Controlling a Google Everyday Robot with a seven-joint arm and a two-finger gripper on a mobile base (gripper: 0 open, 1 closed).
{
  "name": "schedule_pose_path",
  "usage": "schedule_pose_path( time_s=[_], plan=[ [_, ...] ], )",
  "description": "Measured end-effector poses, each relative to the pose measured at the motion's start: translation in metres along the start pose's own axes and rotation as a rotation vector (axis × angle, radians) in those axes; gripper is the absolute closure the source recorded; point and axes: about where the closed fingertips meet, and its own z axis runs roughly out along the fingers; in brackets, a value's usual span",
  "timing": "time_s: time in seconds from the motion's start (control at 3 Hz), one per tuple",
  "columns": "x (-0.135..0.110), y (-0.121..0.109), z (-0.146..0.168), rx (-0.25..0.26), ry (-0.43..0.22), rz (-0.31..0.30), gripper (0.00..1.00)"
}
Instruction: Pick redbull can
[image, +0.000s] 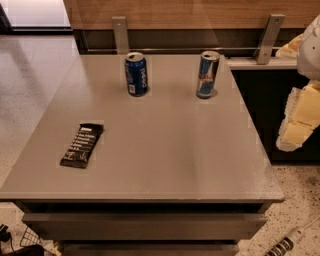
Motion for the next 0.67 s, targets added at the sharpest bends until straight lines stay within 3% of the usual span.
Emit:
schedule_pose_path(
  time_s=[0.67],
  plan=[
    [0.0021, -0.0070, 0.0016, 0.025, -0.019, 0.011, 0.00]
  ],
)
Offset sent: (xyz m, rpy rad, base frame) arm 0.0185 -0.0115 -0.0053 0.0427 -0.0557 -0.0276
